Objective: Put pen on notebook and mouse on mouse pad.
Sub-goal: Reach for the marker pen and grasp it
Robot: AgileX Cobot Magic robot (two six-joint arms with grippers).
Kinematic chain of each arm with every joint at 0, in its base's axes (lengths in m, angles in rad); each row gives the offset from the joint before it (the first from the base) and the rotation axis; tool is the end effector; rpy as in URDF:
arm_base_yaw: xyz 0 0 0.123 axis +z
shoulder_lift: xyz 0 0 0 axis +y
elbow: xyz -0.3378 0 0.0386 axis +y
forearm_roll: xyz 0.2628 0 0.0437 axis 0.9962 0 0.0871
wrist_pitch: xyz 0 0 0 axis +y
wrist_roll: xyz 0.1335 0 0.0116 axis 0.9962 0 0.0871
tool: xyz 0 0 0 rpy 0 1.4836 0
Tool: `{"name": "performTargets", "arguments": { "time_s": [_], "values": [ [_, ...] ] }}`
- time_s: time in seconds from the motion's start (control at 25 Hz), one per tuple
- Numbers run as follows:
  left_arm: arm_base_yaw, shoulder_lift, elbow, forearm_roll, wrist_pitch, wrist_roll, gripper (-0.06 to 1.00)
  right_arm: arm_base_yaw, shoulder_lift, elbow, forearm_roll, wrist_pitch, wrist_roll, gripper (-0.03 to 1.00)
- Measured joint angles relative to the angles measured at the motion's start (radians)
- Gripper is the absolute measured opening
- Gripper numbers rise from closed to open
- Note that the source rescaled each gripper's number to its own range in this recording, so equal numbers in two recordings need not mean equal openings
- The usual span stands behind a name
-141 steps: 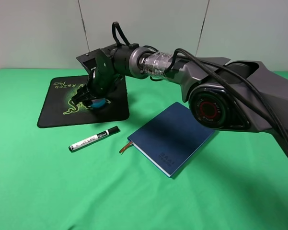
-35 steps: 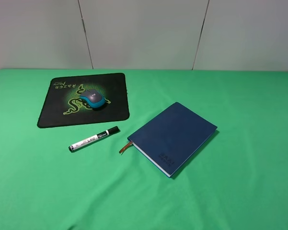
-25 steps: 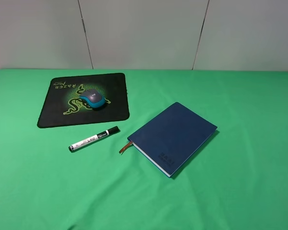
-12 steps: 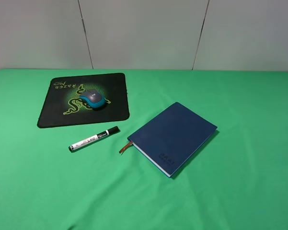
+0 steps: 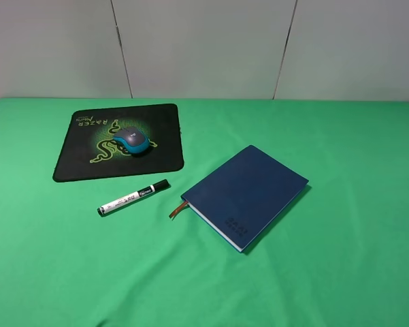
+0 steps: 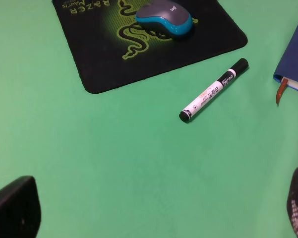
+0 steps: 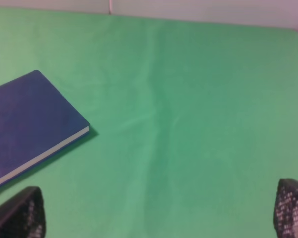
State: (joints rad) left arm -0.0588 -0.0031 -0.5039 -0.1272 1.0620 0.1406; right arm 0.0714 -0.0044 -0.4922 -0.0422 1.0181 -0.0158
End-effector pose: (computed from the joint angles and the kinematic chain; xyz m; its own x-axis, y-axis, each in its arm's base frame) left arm -0.0112 -0.0142 0.2667 -0.4334 0.1035 -0.8953 0.1918 0.9812 0.0205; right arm -0.0059 -0.0052 0.2674 -0.4176 -0.0679 -0.9061 -0.0547 0.9973 -0.0495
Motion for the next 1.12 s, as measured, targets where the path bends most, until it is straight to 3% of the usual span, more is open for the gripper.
{"name": "performTargets", "arguments": {
  "time_s": [0.84, 1.12],
  "values": [
    [0.0, 0.0, 0.0, -0.001, 0.0, 0.0, 1.0, -0.001, 0.0, 0.0, 0.0, -0.001, 0.0, 1.0],
    [0.0, 0.0, -0.016, 0.075, -0.008, -0.037, 1.0, -0.001, 0.0, 0.0, 0.0, -0.001, 0.0, 1.0]
  ]
}}
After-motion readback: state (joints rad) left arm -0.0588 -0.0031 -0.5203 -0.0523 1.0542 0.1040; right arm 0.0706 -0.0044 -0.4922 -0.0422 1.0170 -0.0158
